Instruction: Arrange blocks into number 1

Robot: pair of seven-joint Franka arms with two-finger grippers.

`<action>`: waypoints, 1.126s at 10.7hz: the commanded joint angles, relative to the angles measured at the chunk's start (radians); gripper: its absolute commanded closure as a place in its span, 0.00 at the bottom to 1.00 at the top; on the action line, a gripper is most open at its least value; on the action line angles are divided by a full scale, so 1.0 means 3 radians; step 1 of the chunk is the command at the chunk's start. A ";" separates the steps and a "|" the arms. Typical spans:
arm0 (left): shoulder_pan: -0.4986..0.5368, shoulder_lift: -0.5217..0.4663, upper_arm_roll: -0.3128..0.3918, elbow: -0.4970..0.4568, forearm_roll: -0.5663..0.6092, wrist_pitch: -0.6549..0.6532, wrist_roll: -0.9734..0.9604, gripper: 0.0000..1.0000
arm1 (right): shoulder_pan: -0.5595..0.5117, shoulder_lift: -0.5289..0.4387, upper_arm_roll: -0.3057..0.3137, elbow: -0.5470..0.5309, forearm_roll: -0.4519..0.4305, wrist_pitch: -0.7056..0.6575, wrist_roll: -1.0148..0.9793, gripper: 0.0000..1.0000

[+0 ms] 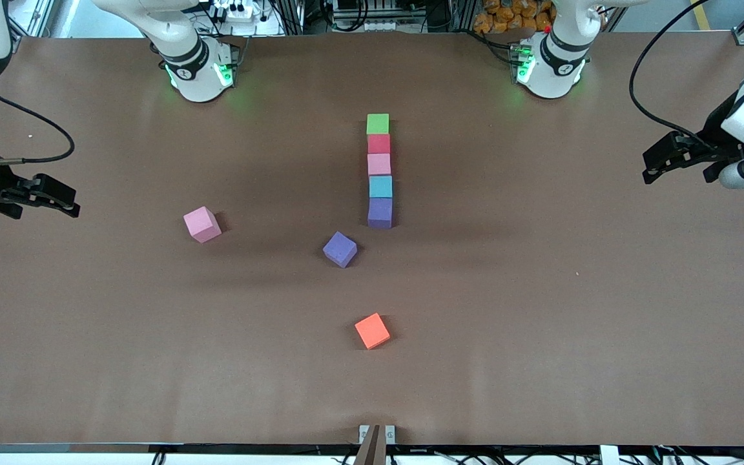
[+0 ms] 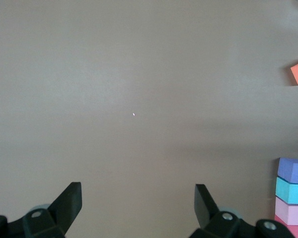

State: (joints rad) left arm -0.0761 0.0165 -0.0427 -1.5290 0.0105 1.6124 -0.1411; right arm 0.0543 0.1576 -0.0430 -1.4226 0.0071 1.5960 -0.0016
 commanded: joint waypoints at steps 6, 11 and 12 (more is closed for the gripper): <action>0.0116 0.0006 -0.0088 0.0065 -0.0009 -0.0047 0.0112 0.00 | 0.0013 -0.0009 -0.0015 -0.0003 0.0002 -0.0023 -0.0031 0.00; 0.0115 0.0022 -0.0083 0.0060 0.0062 -0.0047 0.0067 0.00 | 0.0008 -0.0009 -0.0015 -0.0003 0.0002 -0.0023 -0.0031 0.00; 0.0115 0.0052 -0.0067 0.0065 0.0057 -0.0047 0.0041 0.00 | 0.0008 -0.0009 -0.0015 -0.0003 0.0002 -0.0023 -0.0025 0.00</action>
State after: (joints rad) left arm -0.0510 0.0180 -0.0593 -1.5266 0.0132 1.6124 -0.1337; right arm 0.0542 0.1594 -0.0431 -1.4227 0.0071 1.5956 -0.0016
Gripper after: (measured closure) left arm 0.000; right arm 0.000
